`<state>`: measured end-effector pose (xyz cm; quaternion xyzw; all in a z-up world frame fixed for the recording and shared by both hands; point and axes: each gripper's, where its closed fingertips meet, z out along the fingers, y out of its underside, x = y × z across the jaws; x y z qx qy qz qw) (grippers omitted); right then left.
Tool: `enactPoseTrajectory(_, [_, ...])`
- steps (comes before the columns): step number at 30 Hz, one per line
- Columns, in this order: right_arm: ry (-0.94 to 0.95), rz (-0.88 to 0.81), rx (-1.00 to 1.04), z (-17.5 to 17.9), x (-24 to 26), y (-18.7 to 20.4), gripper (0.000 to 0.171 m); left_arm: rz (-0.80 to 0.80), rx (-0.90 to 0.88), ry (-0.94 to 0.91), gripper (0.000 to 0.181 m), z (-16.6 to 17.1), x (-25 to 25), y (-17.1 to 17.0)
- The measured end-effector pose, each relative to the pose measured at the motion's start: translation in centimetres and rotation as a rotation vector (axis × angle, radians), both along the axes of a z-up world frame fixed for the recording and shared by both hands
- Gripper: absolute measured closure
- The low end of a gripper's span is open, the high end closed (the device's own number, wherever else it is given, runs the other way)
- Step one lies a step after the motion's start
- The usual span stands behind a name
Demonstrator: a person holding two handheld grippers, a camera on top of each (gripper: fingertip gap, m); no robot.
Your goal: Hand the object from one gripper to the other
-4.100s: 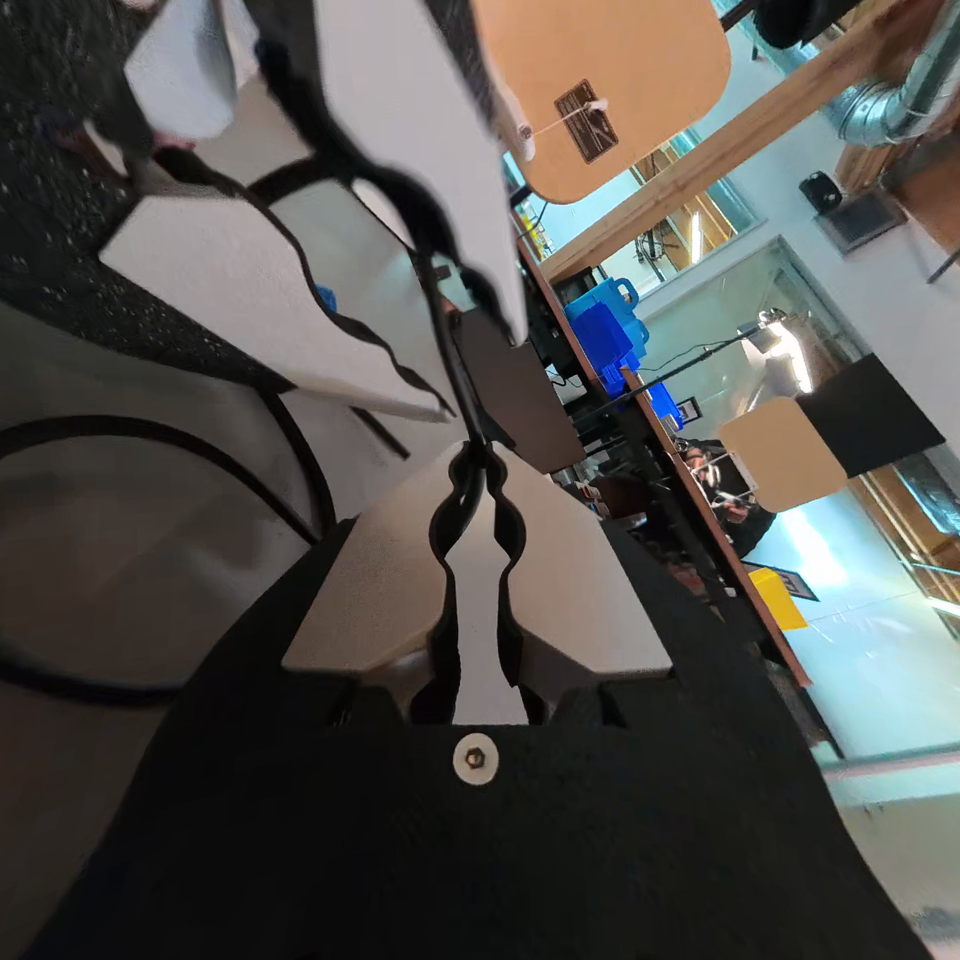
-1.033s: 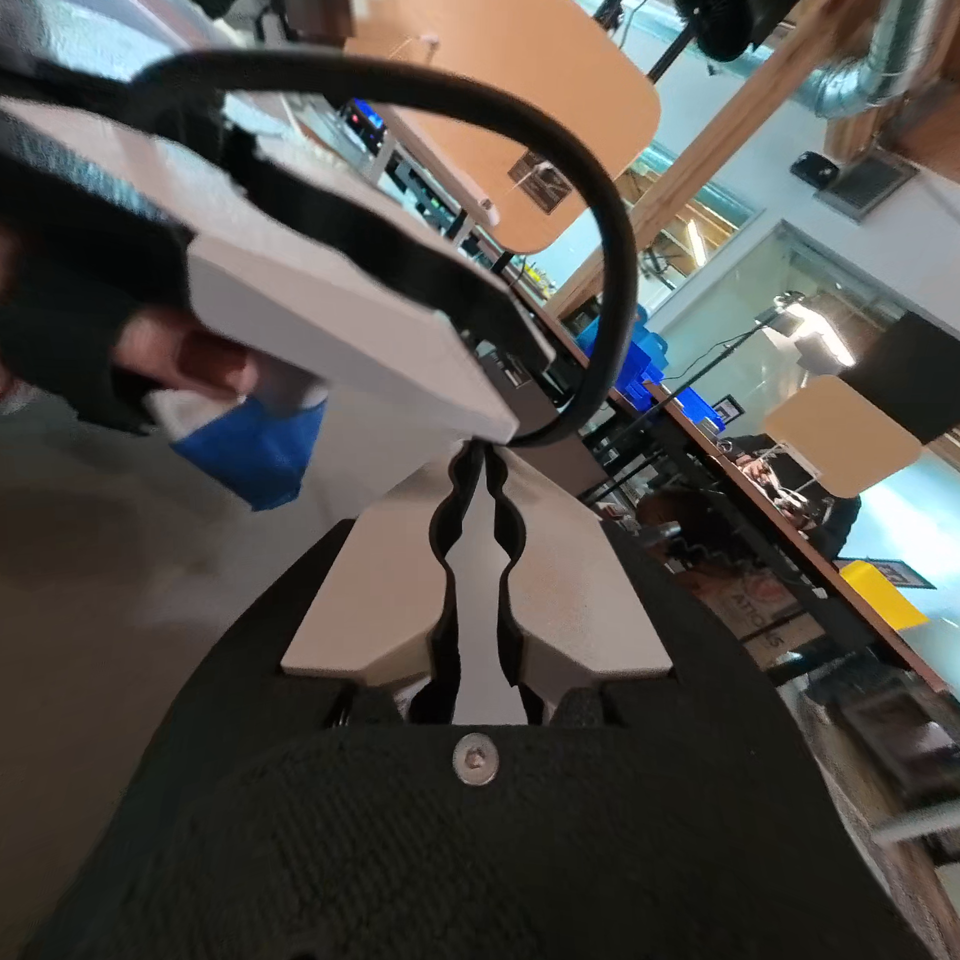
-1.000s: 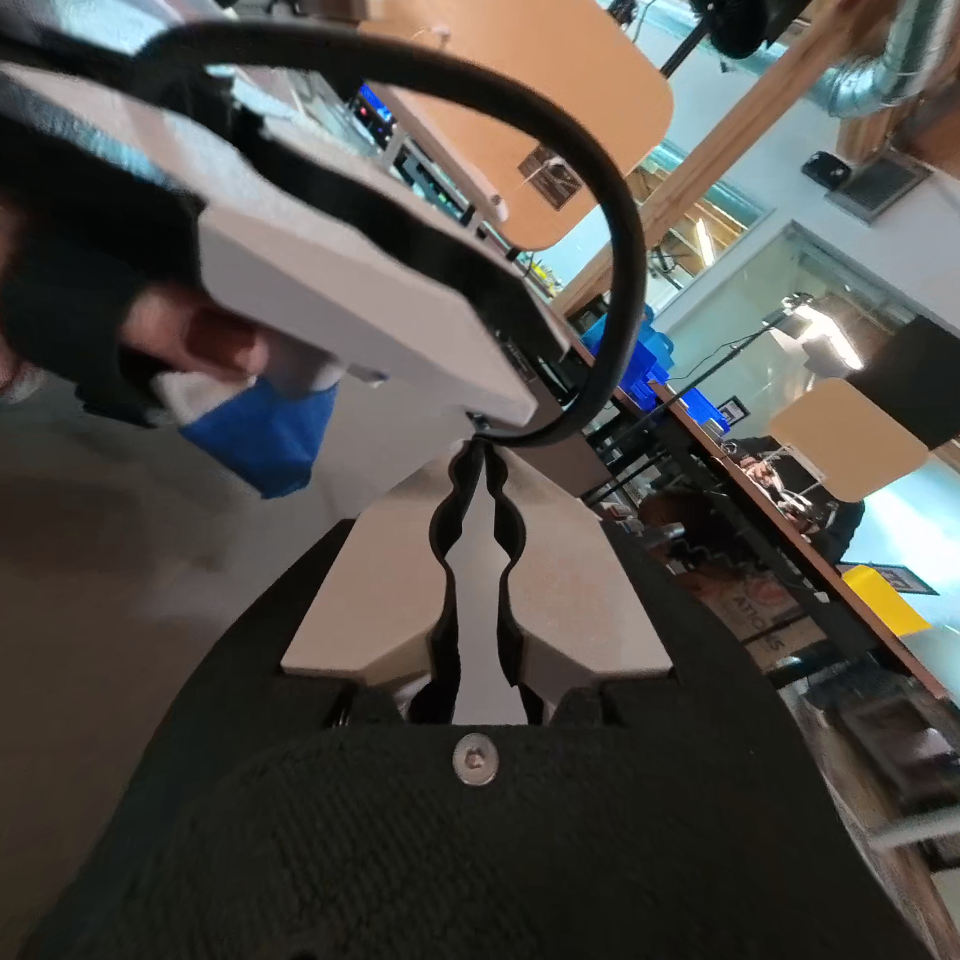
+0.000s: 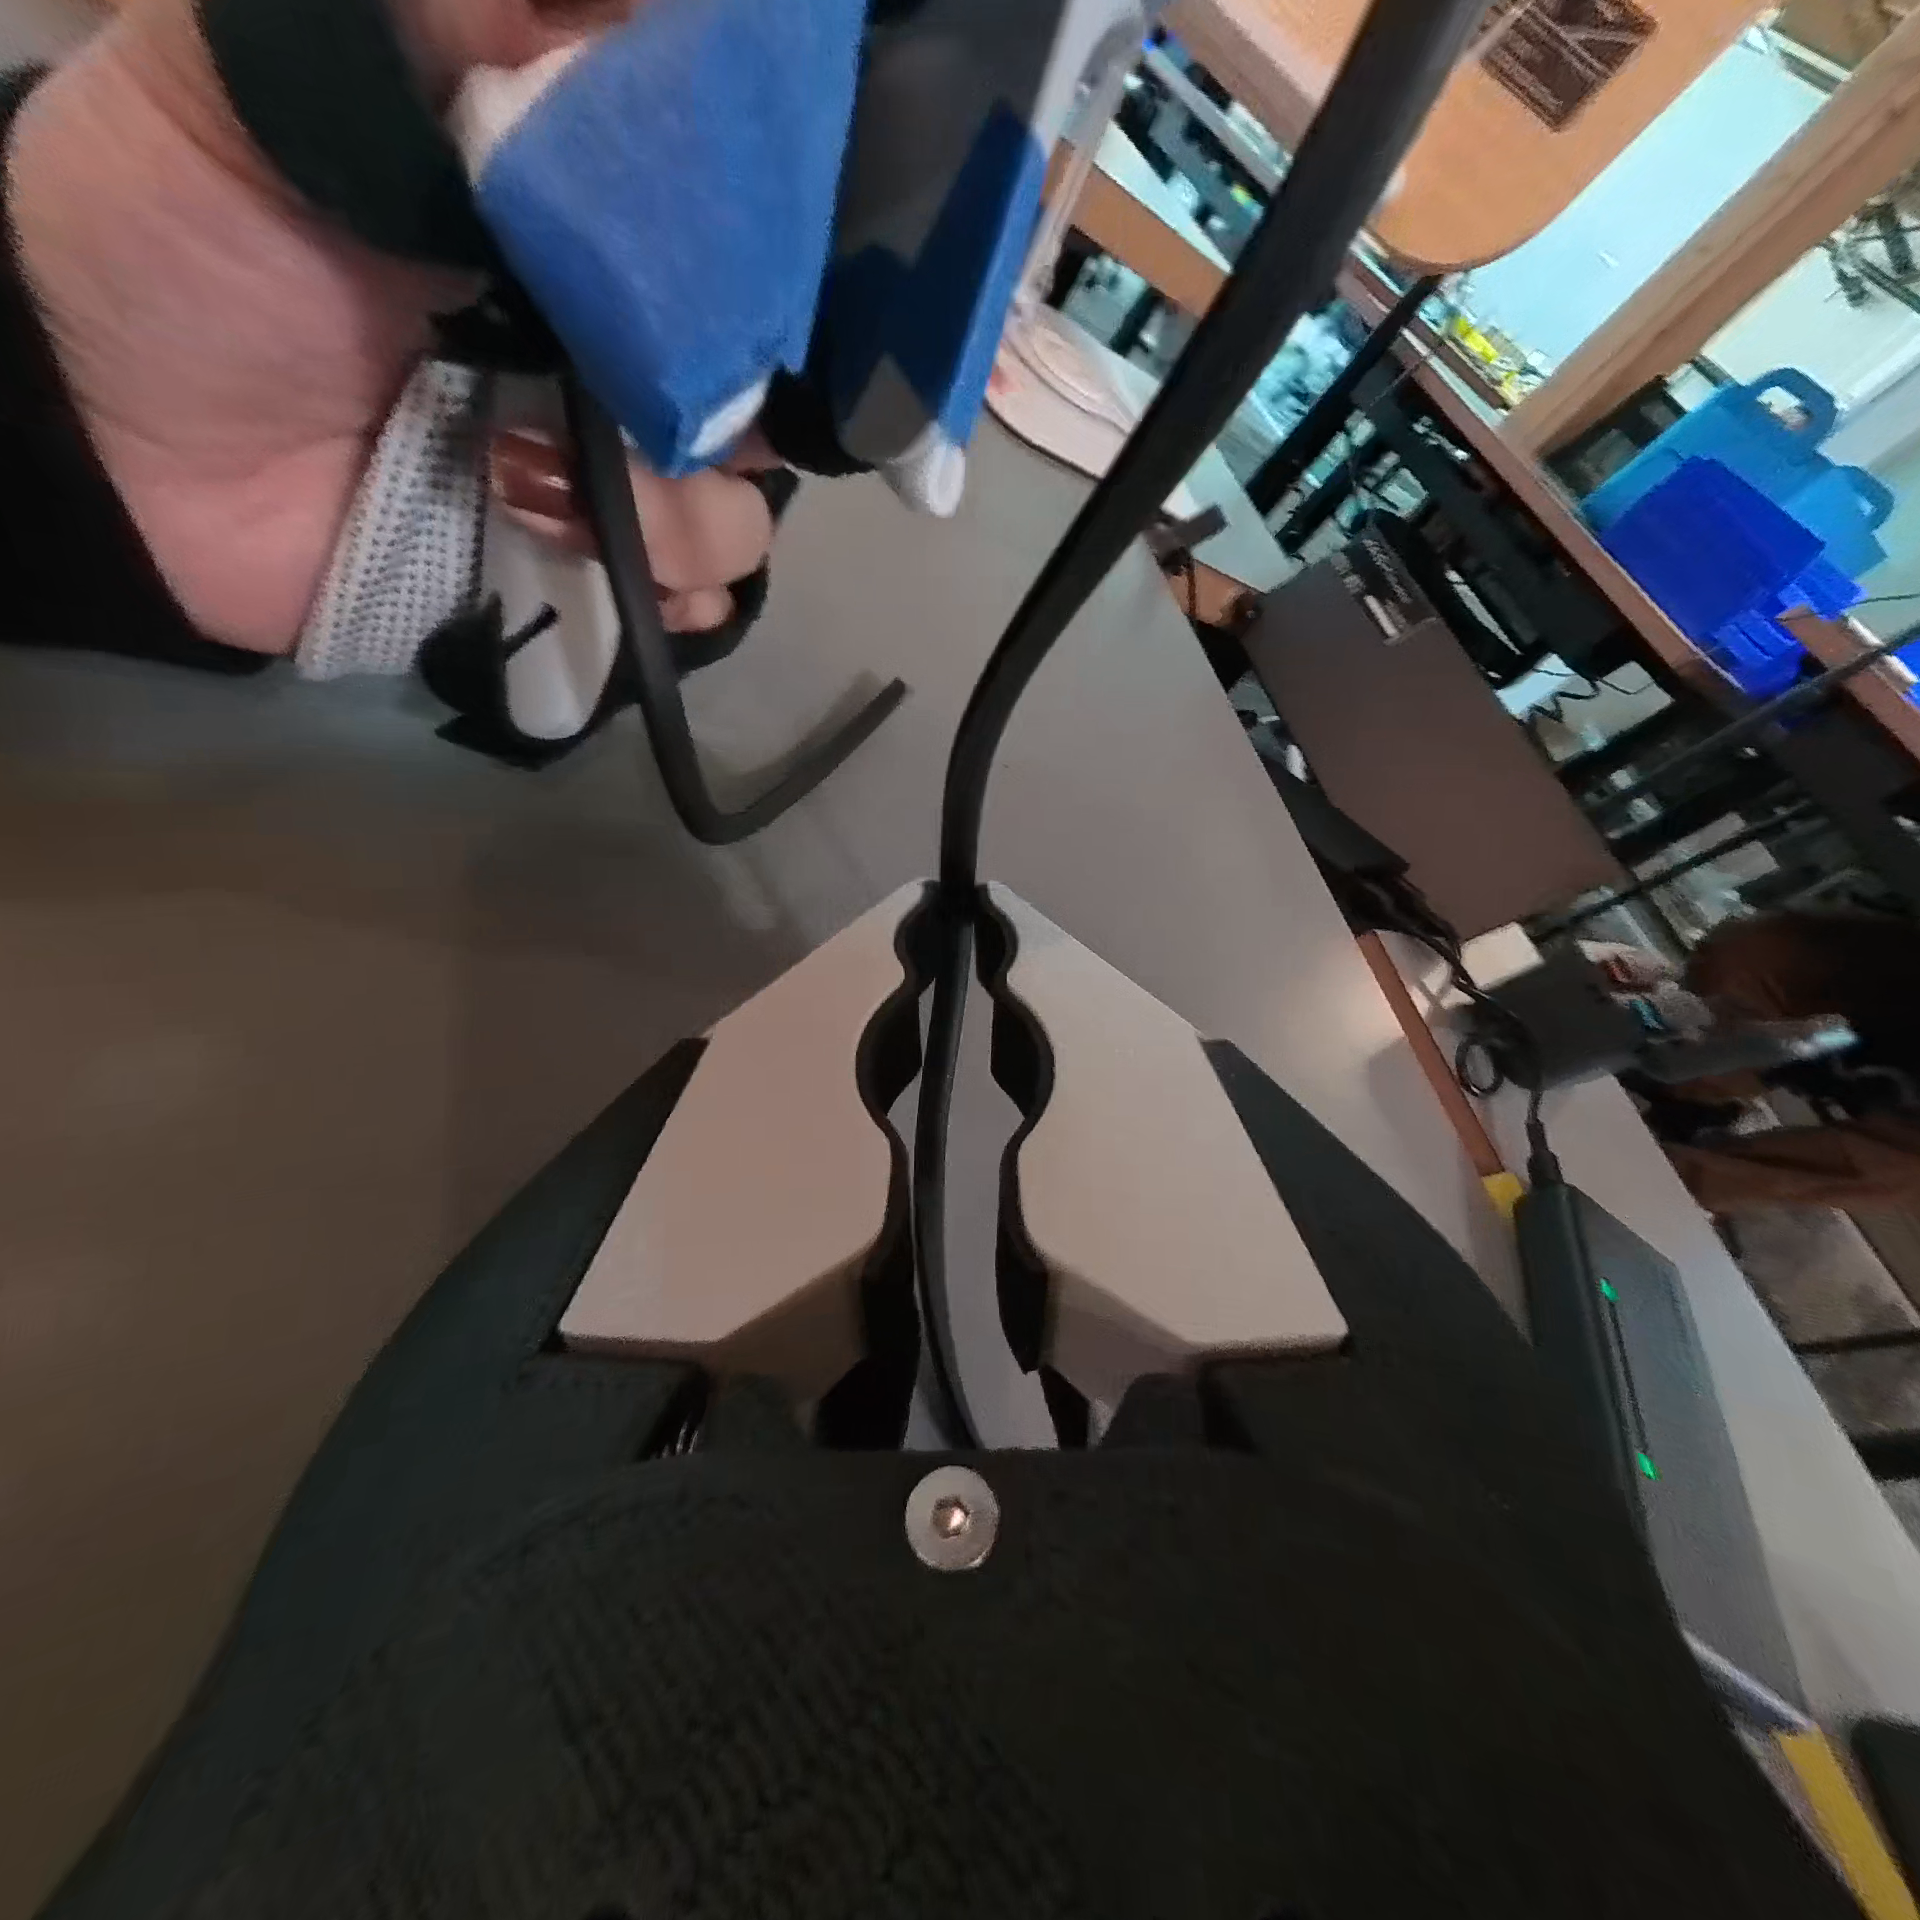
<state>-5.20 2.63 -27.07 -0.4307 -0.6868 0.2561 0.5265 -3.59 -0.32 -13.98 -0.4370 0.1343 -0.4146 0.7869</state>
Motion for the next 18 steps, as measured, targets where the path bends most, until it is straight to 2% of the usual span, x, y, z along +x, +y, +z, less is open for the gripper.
enactPoseTrajectory(2, [0.012,-0.077,0.041,0.3,0.1,1.3,0.167,0.051,-0.026,0.013,0.179,-0.3,-0.5,0.5])
enactPoseTrajectory(3, [0.029,-0.129,0.058,0.7,0.3,2.2,0.166,0.089,-0.043,0.028,0.171,-0.5,-0.8,0.8])
enactPoseTrajectory(5, [0.087,-0.235,0.041,1.9,0.9,4.1,0.167,0.206,-0.11,0.089,0.166,-1.4,-1.6,1.9])
enactPoseTrajectory(7, [0.174,-0.313,-0.036,3.3,1.7,5.6,0.167,0.353,-0.174,0.19,0.16,-2.6,-2.5,2.9])
enactPoseTrajectory(10, [0.324,-0.383,-0.235,5.3,3.4,7.7,0.167,0.534,-0.198,0.335,0.135,-3.3,-3.4,3.5])
enactPoseTrajectory(13, [0.48,-0.468,-0.418,6.7,6.0,10.5,0.167,0.589,-0.182,0.525,0.111,-4.2,-2.7,3.7])
enactPoseTrajectory(18, [0.65,-0.614,-0.585,7.2,10.4,14.6,0.168,0.596,-0.145,0.804,0.092,-6.6,-0.9,4.2])
